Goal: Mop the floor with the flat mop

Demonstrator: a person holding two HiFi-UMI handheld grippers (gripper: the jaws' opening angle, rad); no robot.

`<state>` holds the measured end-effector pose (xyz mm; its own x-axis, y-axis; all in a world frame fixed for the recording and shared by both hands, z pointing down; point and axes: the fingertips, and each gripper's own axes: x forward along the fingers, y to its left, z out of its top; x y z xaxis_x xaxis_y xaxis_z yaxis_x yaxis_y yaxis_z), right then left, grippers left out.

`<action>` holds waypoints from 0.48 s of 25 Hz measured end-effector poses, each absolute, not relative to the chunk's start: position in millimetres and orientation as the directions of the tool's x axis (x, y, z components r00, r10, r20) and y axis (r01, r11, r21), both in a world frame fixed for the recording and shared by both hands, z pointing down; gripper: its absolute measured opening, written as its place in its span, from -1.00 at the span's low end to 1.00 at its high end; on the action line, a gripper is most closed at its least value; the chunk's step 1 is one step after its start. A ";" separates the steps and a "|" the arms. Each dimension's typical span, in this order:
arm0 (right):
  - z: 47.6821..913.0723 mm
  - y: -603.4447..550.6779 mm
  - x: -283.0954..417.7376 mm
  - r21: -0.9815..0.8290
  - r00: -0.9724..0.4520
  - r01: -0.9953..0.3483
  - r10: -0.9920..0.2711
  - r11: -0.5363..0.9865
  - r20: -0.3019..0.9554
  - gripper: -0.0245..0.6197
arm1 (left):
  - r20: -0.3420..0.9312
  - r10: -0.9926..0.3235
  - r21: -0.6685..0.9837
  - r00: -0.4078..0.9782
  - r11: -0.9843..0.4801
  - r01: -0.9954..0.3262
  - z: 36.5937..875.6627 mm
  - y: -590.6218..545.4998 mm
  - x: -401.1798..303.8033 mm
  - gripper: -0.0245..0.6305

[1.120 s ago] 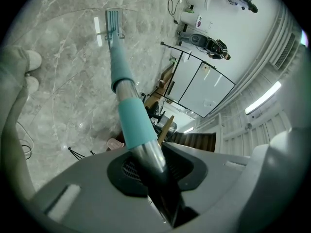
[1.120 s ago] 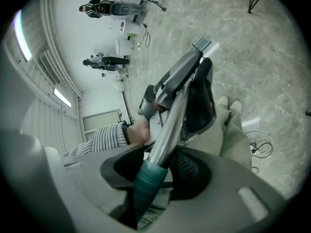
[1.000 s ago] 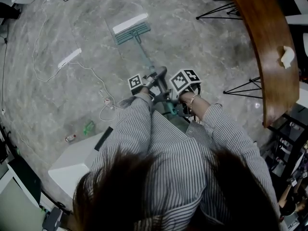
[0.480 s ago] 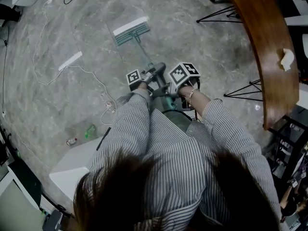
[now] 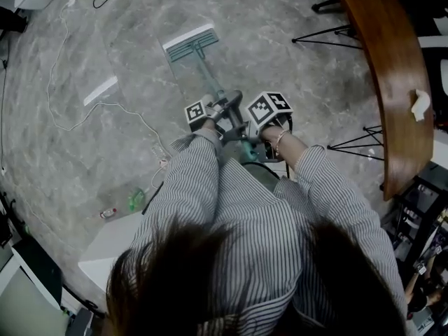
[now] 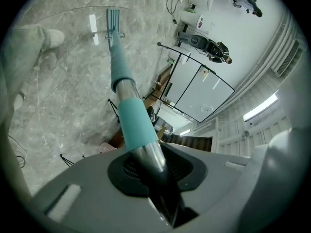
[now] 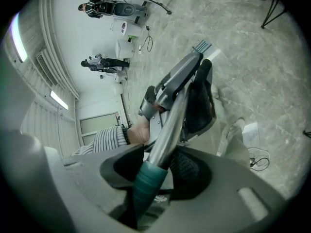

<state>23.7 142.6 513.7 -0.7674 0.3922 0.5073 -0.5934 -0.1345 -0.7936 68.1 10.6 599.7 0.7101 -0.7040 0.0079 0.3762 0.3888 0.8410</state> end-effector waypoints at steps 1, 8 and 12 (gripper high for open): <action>514.8 133.1 18.3 -0.793 -0.768 -0.594 0.390 -0.135 0.509 -0.43 | 0.008 -0.702 0.842 0.712 0.388 0.374 601.0 1.1 62.8 -0.70; 524.7 58.7 -25.2 -0.791 -0.770 -0.596 0.378 -0.138 0.514 -0.44 | -0.008 -0.693 0.847 0.721 0.378 0.373 608.0 -74.5 21.7 -0.70; 529.3 7.7 -50.3 -0.786 -0.766 -0.602 0.375 -0.136 0.522 -0.44 | -0.021 -0.691 0.850 0.723 0.369 0.377 610.7 -126.6 -2.8 -0.70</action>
<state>-50.3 7.7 529.3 -0.7662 0.3749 0.5219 -0.6024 -0.1362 -0.7865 -2.8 -126.6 610.7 0.7229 -0.6906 -0.0210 0.3771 0.3688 0.8496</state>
